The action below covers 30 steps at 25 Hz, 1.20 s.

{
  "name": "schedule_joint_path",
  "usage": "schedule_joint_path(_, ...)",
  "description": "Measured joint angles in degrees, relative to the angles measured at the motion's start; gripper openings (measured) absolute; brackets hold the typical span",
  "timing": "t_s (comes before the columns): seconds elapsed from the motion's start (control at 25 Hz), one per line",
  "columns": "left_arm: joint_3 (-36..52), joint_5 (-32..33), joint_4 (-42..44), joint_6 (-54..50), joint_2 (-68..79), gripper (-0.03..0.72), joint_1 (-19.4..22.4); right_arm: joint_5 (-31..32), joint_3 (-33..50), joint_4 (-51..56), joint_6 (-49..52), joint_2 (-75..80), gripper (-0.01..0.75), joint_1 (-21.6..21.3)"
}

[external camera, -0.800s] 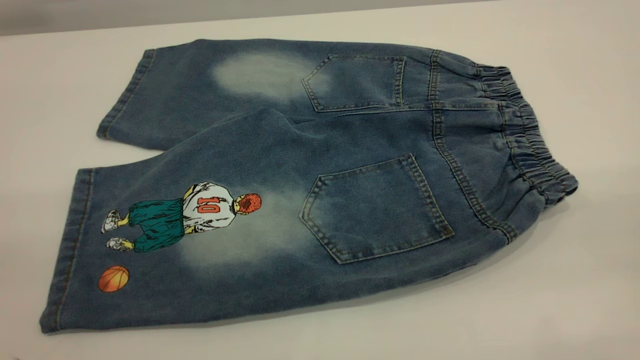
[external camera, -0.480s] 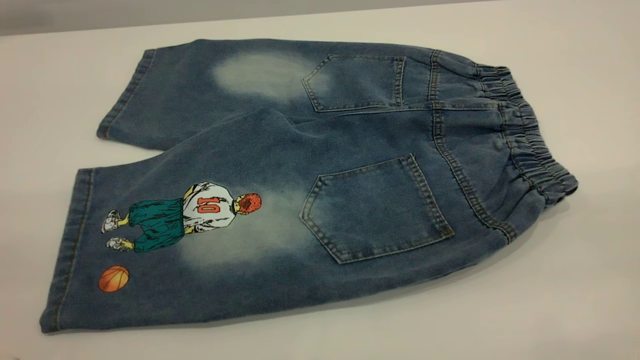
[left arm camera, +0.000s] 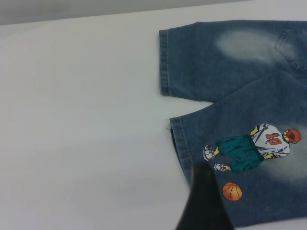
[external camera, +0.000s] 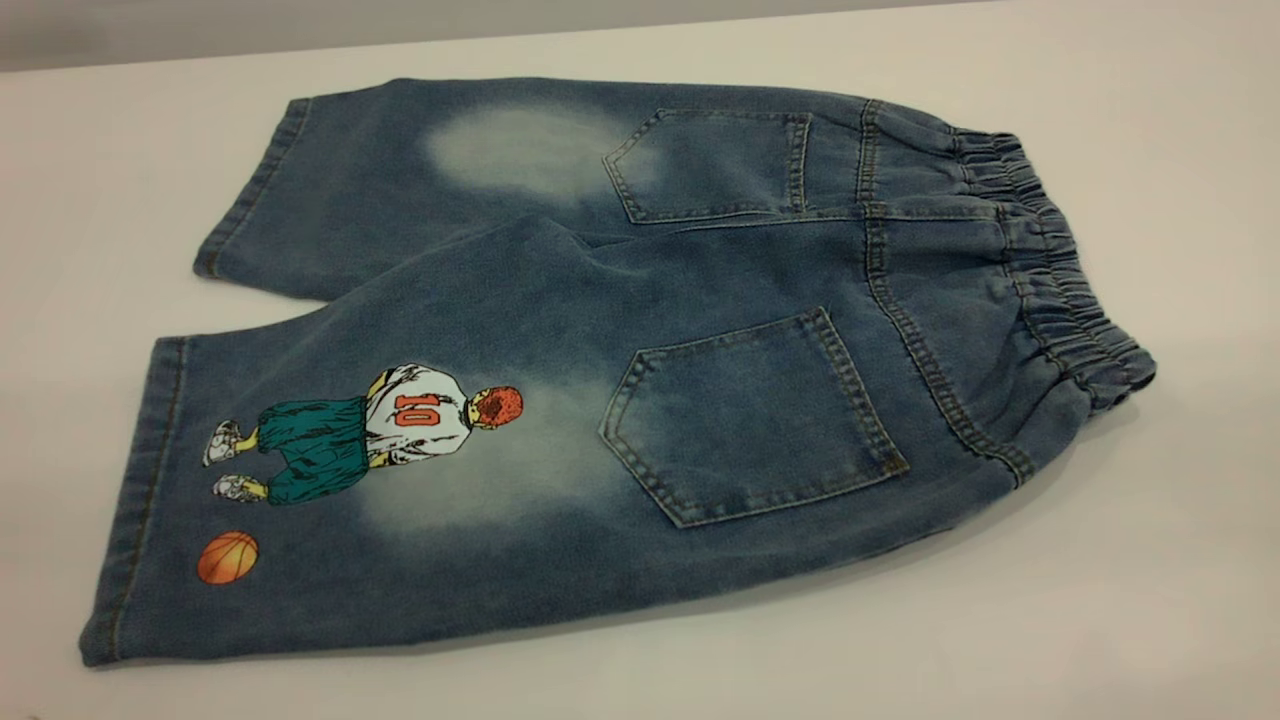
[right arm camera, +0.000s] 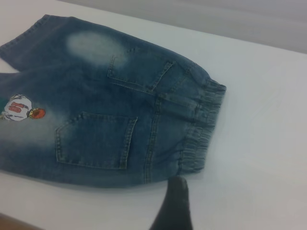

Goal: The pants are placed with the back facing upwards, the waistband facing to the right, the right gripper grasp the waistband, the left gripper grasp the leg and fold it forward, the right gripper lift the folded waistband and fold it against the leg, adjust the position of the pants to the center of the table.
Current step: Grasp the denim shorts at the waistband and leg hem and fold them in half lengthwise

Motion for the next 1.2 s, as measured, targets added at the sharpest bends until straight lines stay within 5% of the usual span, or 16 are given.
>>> schedule_joint_path(0.72,0.0,0.0,0.0,0.0,0.0,0.468,0.0,-0.4,0.0,0.0,0.0,0.0,0.567,0.0)
schedule_joint_path(1.2,-2.4,-5.1,4.3,-2.3,5.8,0.468,0.0,-8.8,-1.1,1.0,4.9,2.7,0.567,0.2)
